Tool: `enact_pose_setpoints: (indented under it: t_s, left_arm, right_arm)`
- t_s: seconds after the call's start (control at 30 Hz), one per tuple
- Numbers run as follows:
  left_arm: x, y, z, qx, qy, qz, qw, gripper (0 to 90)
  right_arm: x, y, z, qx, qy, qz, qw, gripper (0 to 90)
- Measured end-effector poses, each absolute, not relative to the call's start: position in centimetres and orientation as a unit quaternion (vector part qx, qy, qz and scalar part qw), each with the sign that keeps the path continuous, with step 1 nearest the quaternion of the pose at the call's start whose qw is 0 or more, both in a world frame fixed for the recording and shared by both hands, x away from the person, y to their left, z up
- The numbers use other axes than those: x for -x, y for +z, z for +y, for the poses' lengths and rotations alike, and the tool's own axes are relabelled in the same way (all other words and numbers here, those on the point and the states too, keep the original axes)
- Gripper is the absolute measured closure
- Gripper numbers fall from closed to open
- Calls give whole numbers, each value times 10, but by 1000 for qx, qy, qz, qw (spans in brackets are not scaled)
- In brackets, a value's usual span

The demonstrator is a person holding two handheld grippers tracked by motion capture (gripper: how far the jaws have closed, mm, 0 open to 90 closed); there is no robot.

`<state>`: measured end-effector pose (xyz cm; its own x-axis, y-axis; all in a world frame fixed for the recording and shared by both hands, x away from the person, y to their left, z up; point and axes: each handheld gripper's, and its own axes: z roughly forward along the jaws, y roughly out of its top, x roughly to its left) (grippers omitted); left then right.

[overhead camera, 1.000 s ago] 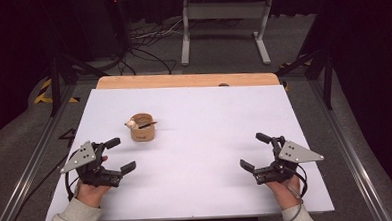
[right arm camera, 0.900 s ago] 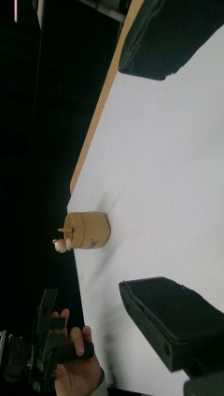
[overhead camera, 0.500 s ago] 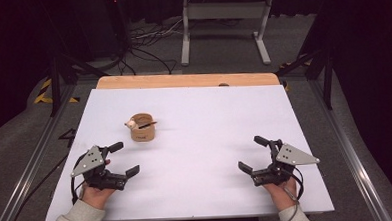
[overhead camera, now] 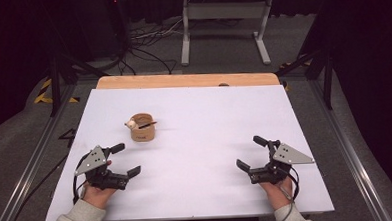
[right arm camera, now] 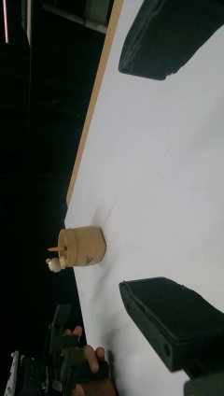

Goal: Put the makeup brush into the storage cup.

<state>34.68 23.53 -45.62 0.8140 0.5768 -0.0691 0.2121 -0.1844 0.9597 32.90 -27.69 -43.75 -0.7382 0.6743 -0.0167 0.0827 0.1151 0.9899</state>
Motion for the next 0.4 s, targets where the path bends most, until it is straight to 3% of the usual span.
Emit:
enact_pose_setpoints:
  t_s: [0.4]
  left_arm:
    - [-347, -455, 238, -746, 150, 268, 591, 8]
  right_arm:
    - [-329, -437, -278, -271, 609, 703, 249, 0]
